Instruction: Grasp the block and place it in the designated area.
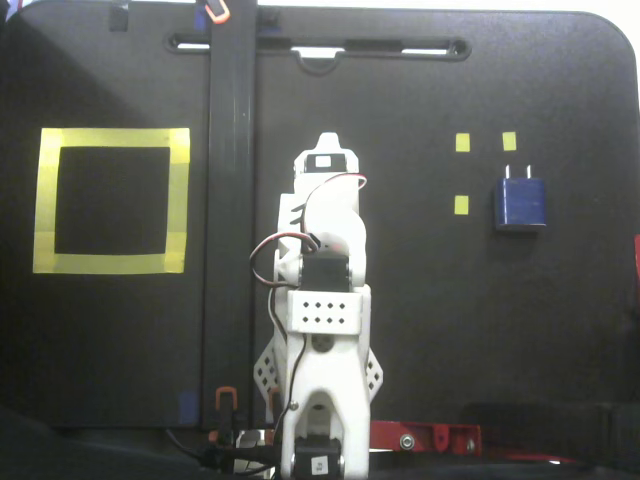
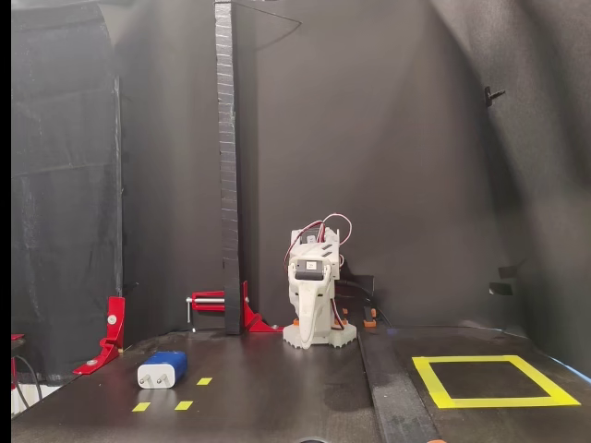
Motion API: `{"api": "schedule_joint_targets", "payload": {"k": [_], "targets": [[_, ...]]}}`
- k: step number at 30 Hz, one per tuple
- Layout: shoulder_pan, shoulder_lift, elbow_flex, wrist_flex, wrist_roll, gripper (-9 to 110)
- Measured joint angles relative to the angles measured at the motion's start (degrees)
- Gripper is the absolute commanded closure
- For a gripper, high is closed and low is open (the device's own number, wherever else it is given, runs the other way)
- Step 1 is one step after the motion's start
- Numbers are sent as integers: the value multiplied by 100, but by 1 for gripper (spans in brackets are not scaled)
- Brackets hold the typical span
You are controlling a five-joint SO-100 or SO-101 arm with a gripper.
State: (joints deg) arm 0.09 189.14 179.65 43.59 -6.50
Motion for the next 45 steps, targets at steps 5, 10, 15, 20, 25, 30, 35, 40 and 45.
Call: {"api": "schedule_joint_targets", "payload": {"k": [5, 10, 15, 20, 25, 30, 35, 40, 45], "targets": [[0, 0, 0, 0, 0, 101], [0, 0, 0, 0, 0, 101], [0, 0, 0, 0, 0, 101], [0, 0, 0, 0, 0, 101], [-53, 0, 0, 0, 0, 101], [-62, 0, 0, -483, 0, 101], [-62, 0, 0, -1441, 0, 101], [-79, 0, 0, -2347, 0, 101], [-132, 0, 0, -3094, 0, 101]]}}
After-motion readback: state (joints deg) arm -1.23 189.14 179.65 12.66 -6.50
